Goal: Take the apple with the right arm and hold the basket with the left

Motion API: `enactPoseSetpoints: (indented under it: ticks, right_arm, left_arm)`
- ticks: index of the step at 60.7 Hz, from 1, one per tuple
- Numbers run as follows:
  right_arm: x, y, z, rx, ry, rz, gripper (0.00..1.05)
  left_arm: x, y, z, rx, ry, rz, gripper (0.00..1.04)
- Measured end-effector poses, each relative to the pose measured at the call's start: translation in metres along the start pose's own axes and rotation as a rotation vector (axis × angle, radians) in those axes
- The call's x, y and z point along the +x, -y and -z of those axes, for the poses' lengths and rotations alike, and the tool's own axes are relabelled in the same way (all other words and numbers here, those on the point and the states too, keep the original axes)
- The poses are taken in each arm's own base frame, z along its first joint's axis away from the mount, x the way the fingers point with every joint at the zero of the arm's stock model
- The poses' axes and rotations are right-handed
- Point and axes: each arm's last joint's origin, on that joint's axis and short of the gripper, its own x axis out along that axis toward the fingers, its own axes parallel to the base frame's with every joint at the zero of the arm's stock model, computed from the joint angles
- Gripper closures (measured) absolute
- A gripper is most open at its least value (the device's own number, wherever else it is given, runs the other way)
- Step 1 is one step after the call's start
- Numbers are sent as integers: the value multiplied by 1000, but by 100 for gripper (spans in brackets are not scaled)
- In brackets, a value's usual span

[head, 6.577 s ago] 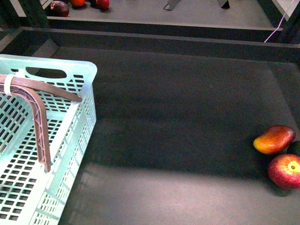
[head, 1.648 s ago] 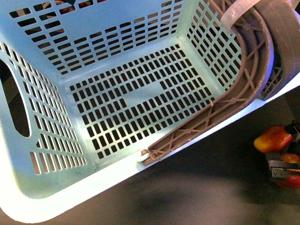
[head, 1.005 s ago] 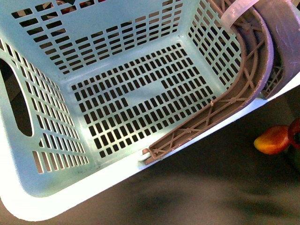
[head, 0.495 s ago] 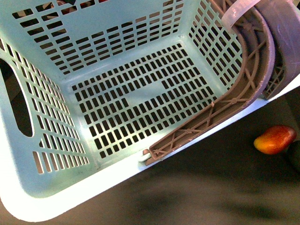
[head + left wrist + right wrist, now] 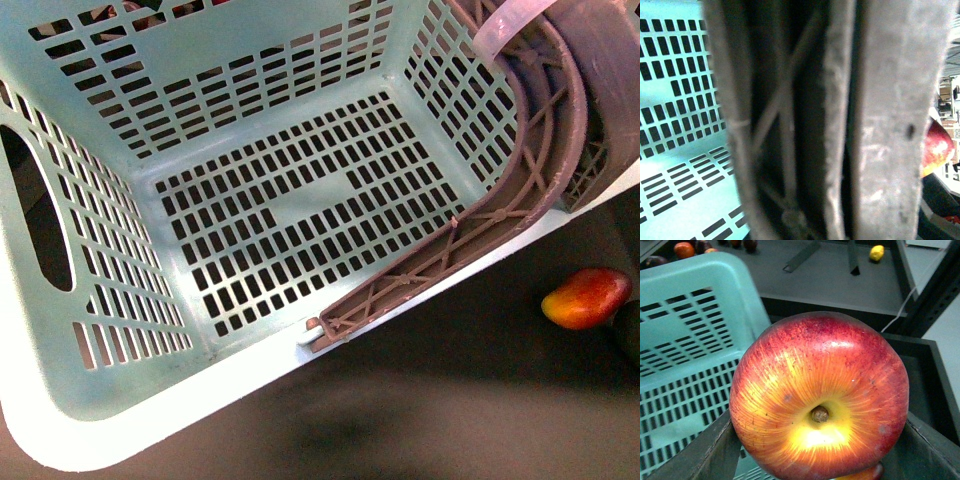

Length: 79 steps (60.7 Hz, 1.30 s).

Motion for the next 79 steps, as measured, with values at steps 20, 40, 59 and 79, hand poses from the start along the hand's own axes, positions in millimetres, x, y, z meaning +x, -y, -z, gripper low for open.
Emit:
enactPoseSetpoints:
  ticks: [20, 40, 59, 79]
  right_arm:
    - [17, -32, 28, -37, -85, -66, 31]
    - [19, -33, 30, -25, -90, -49, 9]
    - [-3, -5, 24, 7, -60, 64, 9]
    - [-33, 23, 25, 45, -52, 183, 9]
  left_arm:
    - [0, 0, 0, 0, 0, 0, 90]
    - [0, 0, 0, 0, 0, 0, 90]
    - [2, -2, 0, 4, 4, -14, 90]
    - [2, -1, 1, 5, -8, -6, 90]
